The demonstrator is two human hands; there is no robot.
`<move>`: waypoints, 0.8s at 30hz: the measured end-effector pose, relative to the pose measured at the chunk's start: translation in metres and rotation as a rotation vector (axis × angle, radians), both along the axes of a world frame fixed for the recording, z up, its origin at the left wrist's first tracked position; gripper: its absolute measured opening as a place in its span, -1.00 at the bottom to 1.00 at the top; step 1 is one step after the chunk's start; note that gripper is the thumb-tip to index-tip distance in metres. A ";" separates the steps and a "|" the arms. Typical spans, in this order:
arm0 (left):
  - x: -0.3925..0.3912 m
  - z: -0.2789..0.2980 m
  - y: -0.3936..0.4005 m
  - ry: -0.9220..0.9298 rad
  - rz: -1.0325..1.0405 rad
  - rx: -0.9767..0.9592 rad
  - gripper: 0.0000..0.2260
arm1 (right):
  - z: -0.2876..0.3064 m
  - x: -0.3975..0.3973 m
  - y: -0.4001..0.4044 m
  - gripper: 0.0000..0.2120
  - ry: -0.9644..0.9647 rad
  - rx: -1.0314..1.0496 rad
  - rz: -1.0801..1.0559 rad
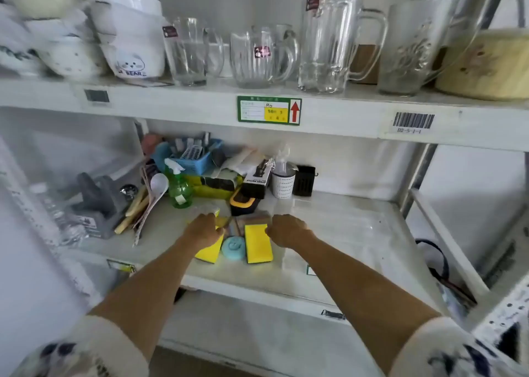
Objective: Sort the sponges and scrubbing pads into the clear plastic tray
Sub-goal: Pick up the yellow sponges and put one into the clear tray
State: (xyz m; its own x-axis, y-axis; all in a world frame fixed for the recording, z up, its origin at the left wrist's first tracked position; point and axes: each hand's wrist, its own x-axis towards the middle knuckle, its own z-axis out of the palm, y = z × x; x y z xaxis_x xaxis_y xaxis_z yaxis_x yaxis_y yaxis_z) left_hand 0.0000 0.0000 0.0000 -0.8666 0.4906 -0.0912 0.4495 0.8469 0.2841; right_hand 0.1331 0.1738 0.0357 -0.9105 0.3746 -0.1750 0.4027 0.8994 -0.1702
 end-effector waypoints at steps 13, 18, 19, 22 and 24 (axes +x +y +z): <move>-0.057 -0.042 0.002 -0.021 0.061 -0.130 -0.43 | -0.054 -0.084 -0.002 -0.35 -0.012 -0.091 -0.151; -0.064 -0.053 0.011 0.003 0.086 -0.162 -0.43 | -0.067 -0.098 -0.007 -0.18 0.001 -0.123 -0.222; -0.065 -0.055 0.011 0.000 0.082 -0.159 -0.43 | -0.071 -0.101 -0.008 -0.14 0.001 -0.131 -0.227; -0.067 -0.060 0.011 -0.029 0.079 -0.142 -0.43 | -0.078 -0.104 -0.009 -0.10 0.014 -0.177 -0.243; -0.068 -0.061 0.010 -0.048 0.072 -0.124 -0.41 | -0.079 -0.105 -0.008 -0.10 0.031 -0.194 -0.250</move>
